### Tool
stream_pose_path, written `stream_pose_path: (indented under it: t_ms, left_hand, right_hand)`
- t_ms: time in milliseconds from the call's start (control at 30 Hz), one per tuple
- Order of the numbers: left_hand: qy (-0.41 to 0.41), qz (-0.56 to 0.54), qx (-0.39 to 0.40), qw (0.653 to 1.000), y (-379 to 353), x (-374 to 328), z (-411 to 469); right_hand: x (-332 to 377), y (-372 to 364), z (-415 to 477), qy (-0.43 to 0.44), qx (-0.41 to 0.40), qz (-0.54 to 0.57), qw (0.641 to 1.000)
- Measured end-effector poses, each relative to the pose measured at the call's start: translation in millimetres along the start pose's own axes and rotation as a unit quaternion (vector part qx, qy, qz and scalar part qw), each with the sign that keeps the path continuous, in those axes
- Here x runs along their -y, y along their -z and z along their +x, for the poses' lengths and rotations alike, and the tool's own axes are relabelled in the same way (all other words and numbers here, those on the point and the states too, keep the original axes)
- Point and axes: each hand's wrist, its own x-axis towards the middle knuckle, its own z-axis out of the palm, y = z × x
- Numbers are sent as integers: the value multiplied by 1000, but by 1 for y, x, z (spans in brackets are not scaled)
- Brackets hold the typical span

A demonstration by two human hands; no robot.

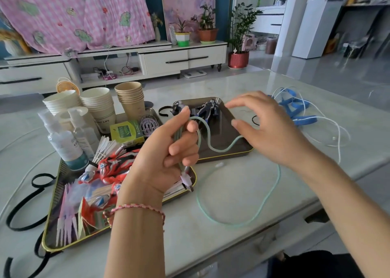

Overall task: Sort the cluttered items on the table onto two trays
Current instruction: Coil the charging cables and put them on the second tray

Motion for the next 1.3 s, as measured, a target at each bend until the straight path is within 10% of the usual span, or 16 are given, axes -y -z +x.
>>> stream_pose_path:
  t_ms: [100,167,367,700,1000,1100,1200,1300]
  left_hand:
    - [-7,-28,30,999,-1,-2,-1]
    - [-16,-42,32,998,1,-2,-2]
    - [-12,-65,37,997,7,-4,-3]
    - [173,12,159,972,9,4,4]
    - [152,-217,343,901,-3,9,9]
    - [58,-330,297,894,4,6,3]
    - [-55,-344,144,926,8,7,1]
    - [-128,-277,-4,952,9,7,0]
  right_hand:
    - [16,-2,-2,-2,120,174,977]
    - [26,1,-4,-75,257,343,900]
    - [18,5,-6,-179,344,416,822]
    - [12,4,3,-223,10,386,895]
    - [14,-10,3,-236,-16,449,861]
    - [18,-20,0,-225,46,440,868]
    - [26,-28,-4,-111,115,222,962]
    - [37,-31,-10,-22,189,60,980]
